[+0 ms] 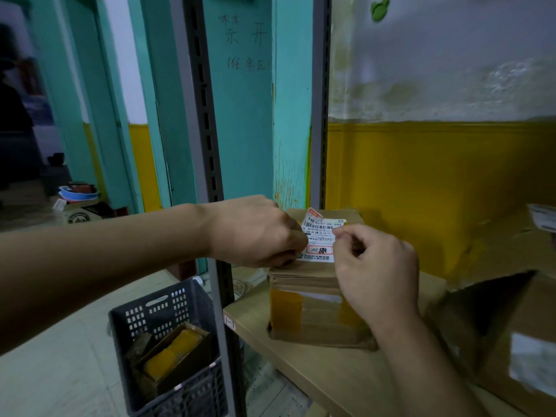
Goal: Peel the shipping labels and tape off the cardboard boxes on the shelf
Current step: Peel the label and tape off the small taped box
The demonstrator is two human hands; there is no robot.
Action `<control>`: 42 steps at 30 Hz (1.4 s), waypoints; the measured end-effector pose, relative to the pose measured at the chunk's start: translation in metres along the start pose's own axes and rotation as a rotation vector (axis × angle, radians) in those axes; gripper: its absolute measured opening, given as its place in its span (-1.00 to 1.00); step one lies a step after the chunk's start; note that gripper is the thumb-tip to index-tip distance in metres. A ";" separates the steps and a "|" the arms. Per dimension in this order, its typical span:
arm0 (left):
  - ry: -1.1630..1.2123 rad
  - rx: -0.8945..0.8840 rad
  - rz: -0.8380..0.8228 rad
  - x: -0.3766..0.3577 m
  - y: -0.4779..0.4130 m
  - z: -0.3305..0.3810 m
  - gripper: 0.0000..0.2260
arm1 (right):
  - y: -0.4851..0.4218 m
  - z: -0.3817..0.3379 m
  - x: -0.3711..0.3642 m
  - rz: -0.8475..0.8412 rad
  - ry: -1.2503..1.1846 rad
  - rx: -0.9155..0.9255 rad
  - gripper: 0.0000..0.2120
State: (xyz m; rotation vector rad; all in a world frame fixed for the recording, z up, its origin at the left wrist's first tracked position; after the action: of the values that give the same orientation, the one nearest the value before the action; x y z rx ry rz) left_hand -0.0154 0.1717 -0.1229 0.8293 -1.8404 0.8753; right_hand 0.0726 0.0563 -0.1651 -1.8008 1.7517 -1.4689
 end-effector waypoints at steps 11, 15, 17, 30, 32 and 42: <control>0.069 0.159 -0.083 -0.009 0.000 -0.009 -0.83 | -0.001 -0.002 0.000 -0.018 0.025 0.019 -0.83; 0.122 0.234 -0.096 -0.009 -0.002 -0.011 -0.84 | -0.002 -0.002 0.001 -0.020 0.011 0.022 -0.84; 0.183 0.284 -0.114 -0.009 -0.001 -0.015 -0.86 | -0.002 -0.002 0.001 -0.021 0.001 0.020 -0.84; 0.286 0.335 -0.094 -0.004 0.004 -0.016 -0.84 | -0.004 0.005 0.001 0.001 -0.157 -0.058 -0.84; 0.187 0.295 -0.105 -0.006 0.003 -0.012 -0.84 | -0.006 0.005 0.000 -0.031 -0.190 -0.058 -0.84; 0.224 0.332 -0.100 -0.009 0.001 -0.011 -0.84 | -0.013 0.017 -0.008 -0.135 -0.367 -0.205 -0.82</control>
State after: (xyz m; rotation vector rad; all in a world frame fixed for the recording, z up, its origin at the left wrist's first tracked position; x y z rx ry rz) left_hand -0.0081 0.1833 -0.1276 0.9752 -1.4681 1.1783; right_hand 0.0953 0.0587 -0.1675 -2.1643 1.6671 -0.9450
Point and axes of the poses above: each hand's wrist, its own y-axis away from the middle knuckle, its own x-axis out of the back of the hand, z = x × y, the point moved 6 cm from there along -y, towards the middle knuckle, and after that the axes turned 12 degrees about y, right-handed, at the moved point
